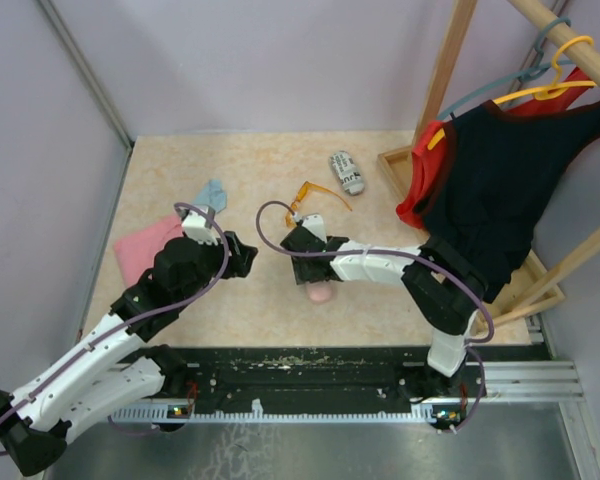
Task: Organize the sunglasses
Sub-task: Pick up the sunglasses case from the center of the board, then place the sunglasses case at the center of the board.
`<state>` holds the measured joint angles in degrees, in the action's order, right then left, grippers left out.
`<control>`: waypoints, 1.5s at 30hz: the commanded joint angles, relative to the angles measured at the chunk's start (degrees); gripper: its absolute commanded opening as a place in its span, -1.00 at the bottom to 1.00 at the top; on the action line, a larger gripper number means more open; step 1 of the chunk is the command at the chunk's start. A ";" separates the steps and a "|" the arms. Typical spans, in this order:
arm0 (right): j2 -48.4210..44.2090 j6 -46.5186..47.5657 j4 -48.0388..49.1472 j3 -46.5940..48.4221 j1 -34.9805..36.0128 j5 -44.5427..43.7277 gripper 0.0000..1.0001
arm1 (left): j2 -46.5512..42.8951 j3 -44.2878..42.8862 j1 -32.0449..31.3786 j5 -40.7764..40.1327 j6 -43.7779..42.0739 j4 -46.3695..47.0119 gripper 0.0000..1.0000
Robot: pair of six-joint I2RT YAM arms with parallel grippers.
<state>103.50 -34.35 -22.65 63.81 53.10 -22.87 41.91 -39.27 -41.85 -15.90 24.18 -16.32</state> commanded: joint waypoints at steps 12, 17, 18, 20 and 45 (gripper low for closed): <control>-12.16 17.73 4.50 1.13 -22.55 8.42 -0.26 | 0.66 1.17 0.18 4.67 1.00 2.05 0.55; -4.93 21.53 4.19 3.86 -25.23 8.21 -0.24 | 0.97 1.14 0.18 5.20 0.79 1.77 0.55; -4.03 21.64 4.56 3.87 -25.78 8.19 -0.24 | 1.08 1.08 0.18 5.26 0.61 1.73 0.55; -2.61 21.73 4.71 3.95 -26.76 8.09 -0.22 | 1.20 0.91 0.18 5.43 0.49 1.68 0.55; 0.52 24.59 3.55 5.97 -28.93 9.11 0.45 | 1.64 0.69 0.18 4.11 0.21 1.01 0.55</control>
<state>105.65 -10.44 -20.58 67.53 24.80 -13.32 43.75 -38.20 -41.85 -11.33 24.60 -15.88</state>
